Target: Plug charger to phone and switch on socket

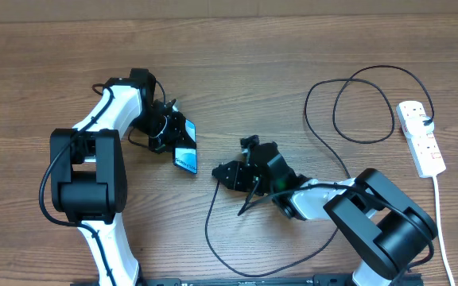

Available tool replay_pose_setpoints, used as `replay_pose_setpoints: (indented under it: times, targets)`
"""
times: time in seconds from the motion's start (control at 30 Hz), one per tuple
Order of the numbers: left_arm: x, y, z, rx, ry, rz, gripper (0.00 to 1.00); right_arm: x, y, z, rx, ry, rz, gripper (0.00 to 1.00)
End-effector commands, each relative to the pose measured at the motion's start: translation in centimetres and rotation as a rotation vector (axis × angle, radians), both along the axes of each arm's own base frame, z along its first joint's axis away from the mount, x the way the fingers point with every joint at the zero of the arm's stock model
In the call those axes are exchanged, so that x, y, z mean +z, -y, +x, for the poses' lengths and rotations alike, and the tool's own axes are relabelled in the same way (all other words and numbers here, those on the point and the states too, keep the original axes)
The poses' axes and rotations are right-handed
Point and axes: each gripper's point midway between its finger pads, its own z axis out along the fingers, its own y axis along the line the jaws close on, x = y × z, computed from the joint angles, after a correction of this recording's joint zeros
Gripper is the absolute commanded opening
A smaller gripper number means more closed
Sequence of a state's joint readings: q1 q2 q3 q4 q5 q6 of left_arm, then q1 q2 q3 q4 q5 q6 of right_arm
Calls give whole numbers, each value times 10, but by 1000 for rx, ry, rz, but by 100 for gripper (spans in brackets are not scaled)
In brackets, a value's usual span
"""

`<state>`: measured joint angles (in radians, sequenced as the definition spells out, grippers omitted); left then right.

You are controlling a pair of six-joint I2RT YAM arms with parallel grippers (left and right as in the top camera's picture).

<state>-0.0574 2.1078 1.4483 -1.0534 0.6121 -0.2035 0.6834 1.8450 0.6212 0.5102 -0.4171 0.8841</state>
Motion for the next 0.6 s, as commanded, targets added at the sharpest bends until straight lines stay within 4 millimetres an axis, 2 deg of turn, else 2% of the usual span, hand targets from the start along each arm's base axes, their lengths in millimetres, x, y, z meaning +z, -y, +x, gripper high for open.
replay_pose_setpoints:
  times: [0.0, 0.1, 0.17, 0.3, 0.33, 0.4, 0.57]
  targets:
    - [20, 16, 2, 9, 12, -176, 4, 41, -14, 18, 95, 146, -54, 22]
    - [36, 19, 8, 21, 51, -307, 4, 56, 0, 36, 61, 157, -239, 35]
    - [39, 10, 13, 49, 60, -325, 4, 73, 6, 42, 47, 137, -320, 50]
    - [41, -10, 16, 111, 49, -335, 4, 101, 6, 47, 59, 116, -370, 68]
    - [43, -14, 15, 131, 38, -349, 4, 106, 6, 47, 62, 110, -378, 76]
    - [52, -19, 16, 163, 37, -407, 4, 111, 7, 46, 67, 101, -385, 100]
    - [83, -26, 25, 230, 90, -605, 4, 113, 4, 44, 77, 89, -367, 100]
